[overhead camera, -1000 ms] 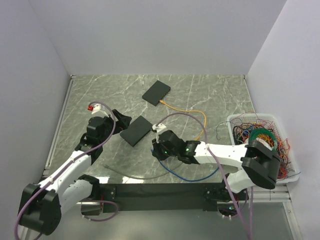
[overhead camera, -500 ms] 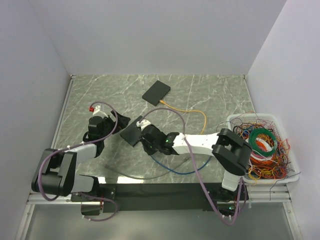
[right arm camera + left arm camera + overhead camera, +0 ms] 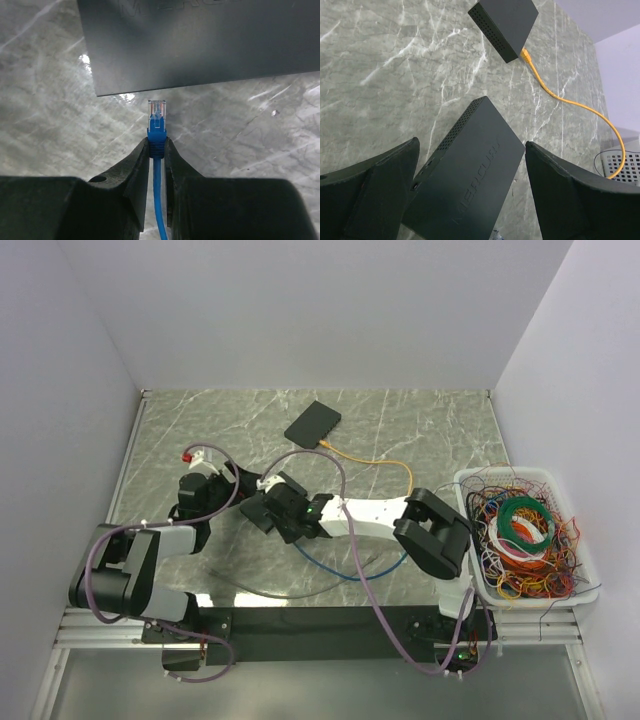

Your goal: Insert the plug into the switch port

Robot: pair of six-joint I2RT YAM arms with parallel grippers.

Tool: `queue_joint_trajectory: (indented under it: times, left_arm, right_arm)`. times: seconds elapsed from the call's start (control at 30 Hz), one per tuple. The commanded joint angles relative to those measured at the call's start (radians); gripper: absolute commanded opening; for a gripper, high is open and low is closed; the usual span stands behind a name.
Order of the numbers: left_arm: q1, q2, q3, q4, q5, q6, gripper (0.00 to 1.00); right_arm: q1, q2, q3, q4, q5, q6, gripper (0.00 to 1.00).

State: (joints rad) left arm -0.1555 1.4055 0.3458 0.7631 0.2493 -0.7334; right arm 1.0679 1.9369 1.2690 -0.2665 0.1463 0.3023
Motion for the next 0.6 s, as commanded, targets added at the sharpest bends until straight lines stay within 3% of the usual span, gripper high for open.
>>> queue_joint_trajectory:
  times: [0.0, 0.57]
  left_arm:
    - [0.004, 0.015, -0.008, 0.091, 0.039, 0.017, 0.92]
    - [0.004, 0.124, -0.014, 0.196, 0.108, 0.002, 0.88]
  right_arm:
    - [-0.005, 0.02, 0.079, -0.085, 0.052, -0.02, 0.0]
    - [-0.006, 0.097, 0.197, -0.175, 0.036, -0.023, 0.0]
